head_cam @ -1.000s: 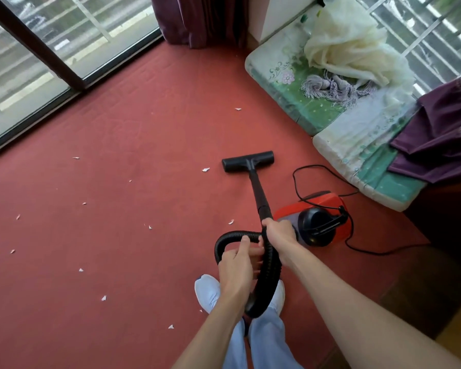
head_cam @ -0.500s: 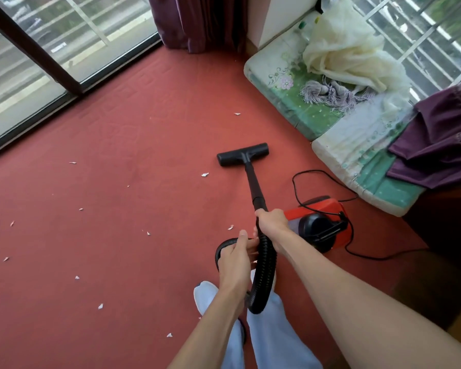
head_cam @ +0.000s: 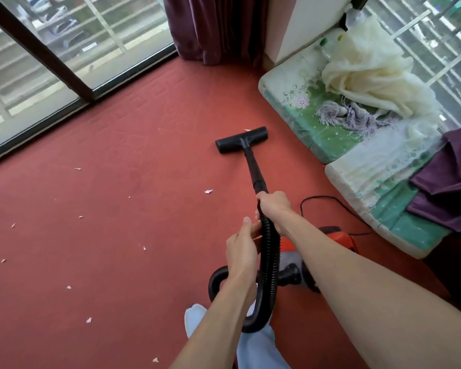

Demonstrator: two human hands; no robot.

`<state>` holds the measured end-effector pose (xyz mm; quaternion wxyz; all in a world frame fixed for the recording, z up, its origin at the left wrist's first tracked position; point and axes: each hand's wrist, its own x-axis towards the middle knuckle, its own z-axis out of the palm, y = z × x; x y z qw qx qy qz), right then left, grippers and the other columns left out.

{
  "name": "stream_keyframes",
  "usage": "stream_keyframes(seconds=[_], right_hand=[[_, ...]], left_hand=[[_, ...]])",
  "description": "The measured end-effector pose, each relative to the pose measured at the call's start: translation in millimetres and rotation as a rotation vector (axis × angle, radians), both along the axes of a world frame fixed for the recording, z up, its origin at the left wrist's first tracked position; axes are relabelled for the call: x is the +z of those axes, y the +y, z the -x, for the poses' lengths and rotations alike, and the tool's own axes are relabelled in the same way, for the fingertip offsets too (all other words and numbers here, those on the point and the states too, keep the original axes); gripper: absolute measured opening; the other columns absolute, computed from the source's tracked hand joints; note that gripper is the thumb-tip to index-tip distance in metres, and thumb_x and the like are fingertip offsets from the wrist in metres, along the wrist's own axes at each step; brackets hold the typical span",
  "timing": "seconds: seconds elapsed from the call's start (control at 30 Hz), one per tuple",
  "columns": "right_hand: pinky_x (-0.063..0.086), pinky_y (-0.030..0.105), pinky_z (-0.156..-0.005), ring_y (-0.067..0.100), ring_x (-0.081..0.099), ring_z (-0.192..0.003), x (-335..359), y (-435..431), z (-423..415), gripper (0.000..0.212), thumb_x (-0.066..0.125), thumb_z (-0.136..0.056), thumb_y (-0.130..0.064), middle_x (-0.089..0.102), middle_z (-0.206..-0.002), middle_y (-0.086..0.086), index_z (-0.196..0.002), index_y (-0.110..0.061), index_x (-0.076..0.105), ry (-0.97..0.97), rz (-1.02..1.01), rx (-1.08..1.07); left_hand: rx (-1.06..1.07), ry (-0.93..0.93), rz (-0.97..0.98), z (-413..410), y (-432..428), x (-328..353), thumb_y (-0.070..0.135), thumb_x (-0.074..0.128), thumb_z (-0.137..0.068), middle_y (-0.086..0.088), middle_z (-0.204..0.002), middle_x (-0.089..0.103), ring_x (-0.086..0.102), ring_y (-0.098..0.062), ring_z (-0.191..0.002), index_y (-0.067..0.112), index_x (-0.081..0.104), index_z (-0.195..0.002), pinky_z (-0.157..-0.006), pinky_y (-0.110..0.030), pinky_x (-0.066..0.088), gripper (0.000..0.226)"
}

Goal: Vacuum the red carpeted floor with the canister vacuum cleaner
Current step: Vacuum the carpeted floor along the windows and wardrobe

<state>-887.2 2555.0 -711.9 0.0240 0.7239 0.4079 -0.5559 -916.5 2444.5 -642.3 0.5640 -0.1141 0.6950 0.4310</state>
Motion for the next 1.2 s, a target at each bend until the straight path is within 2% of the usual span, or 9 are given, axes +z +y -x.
stream_keyframes(seconds=[0.17, 0.4, 0.53, 0.67, 0.8, 0.93, 1.0, 1.1, 1.2], right_hand=[[0.048, 0.032, -0.054, 0.023, 0.055, -0.044, -13, 35, 15, 0.021, 0.050, -0.093, -0.021, 0.064, -0.061, 0.011, -0.085, -0.003, 0.059, 0.005, -0.030, 0.043], [0.049, 0.034, -0.056, 0.023, 0.056, -0.047, -29, 58, 37, 0.022, 0.053, -0.092, -0.022, 0.062, -0.058, 0.010, -0.080, -0.004, 0.058, 0.011, -0.047, 0.069], [0.045, 0.032, -0.050, 0.023, 0.054, -0.046, -36, 65, 53, 0.020, 0.054, -0.093, -0.021, 0.060, -0.059, 0.010, -0.084, -0.003, 0.057, 0.033, -0.054, 0.066], [0.045, 0.033, -0.051, 0.023, 0.054, -0.047, -40, 59, 64, 0.020, 0.053, -0.095, -0.021, 0.060, -0.060, 0.010, -0.084, -0.004, 0.055, 0.046, -0.051, 0.053], [0.048, 0.033, -0.054, 0.023, 0.055, -0.048, -35, 42, 61, 0.022, 0.051, -0.095, -0.022, 0.061, -0.061, 0.010, -0.082, -0.005, 0.056, 0.030, -0.045, 0.068], [0.049, 0.034, -0.053, 0.024, 0.056, -0.050, -26, 21, 39, 0.023, 0.053, -0.095, -0.024, 0.063, -0.064, 0.010, -0.084, -0.004, 0.057, 0.005, -0.004, 0.096], [0.047, 0.033, -0.050, 0.023, 0.055, -0.048, -22, 10, 22, 0.023, 0.054, -0.095, -0.024, 0.062, -0.064, 0.011, -0.086, -0.003, 0.056, 0.000, 0.021, 0.089], [0.047, 0.032, -0.051, 0.023, 0.056, -0.049, -17, -3, -9, 0.024, 0.055, -0.095, -0.025, 0.063, -0.067, 0.011, -0.091, -0.001, 0.057, -0.033, 0.032, 0.124], [0.048, 0.030, -0.048, 0.023, 0.057, -0.048, -8, -9, -43, 0.026, 0.056, -0.095, -0.025, 0.065, -0.068, 0.012, -0.093, 0.000, 0.059, -0.067, 0.047, 0.158]], left_hand=[[0.052, 0.020, -0.044, 6, 28, -14, 0.039, 0.044, -0.100, -0.001, -0.093, 0.078, 0.073, -0.019, -0.092, 0.020, 0.079, -0.096, -0.097, -0.042, 0.052, 0.040], [0.112, -0.001, -0.075, 26, 50, -34, 0.034, 0.042, -0.102, -0.006, -0.096, 0.077, 0.072, -0.023, -0.092, 0.010, 0.076, -0.102, -0.085, -0.035, 0.056, 0.041], [0.089, -0.004, -0.080, 42, 55, -42, 0.035, 0.041, -0.103, -0.004, -0.101, 0.076, 0.072, -0.020, -0.094, 0.010, 0.074, -0.109, -0.090, -0.036, 0.056, 0.042], [0.080, -0.003, -0.065, 56, 51, -42, 0.032, 0.040, -0.103, -0.005, -0.101, 0.076, 0.072, -0.018, -0.094, 0.007, 0.074, -0.109, -0.089, -0.035, 0.056, 0.042], [0.056, -0.007, 0.008, 59, 40, -38, 0.031, 0.040, -0.103, -0.006, -0.098, 0.076, 0.073, -0.021, -0.091, 0.008, 0.074, -0.104, -0.070, -0.027, 0.055, 0.041], [0.069, -0.048, 0.073, 47, 25, -33, 0.032, 0.043, -0.102, -0.015, -0.090, 0.076, 0.074, -0.029, -0.080, -0.002, 0.073, -0.098, -0.075, -0.038, 0.062, 0.045], [0.074, -0.080, 0.095, 34, 17, -32, 0.033, 0.044, -0.102, -0.019, -0.087, 0.076, 0.074, -0.032, -0.077, -0.005, 0.073, -0.096, -0.070, -0.038, 0.062, 0.047], [0.099, -0.135, 0.128, 4, 8, -27, 0.034, 0.048, -0.100, -0.018, -0.084, 0.076, 0.073, -0.031, -0.071, -0.002, 0.074, -0.091, -0.066, -0.036, 0.061, 0.045], [0.132, -0.161, 0.147, -31, 2, -18, 0.035, 0.051, -0.098, -0.018, -0.082, 0.075, 0.073, -0.032, -0.070, 0.002, 0.073, -0.083, -0.074, -0.045, 0.061, 0.043]])
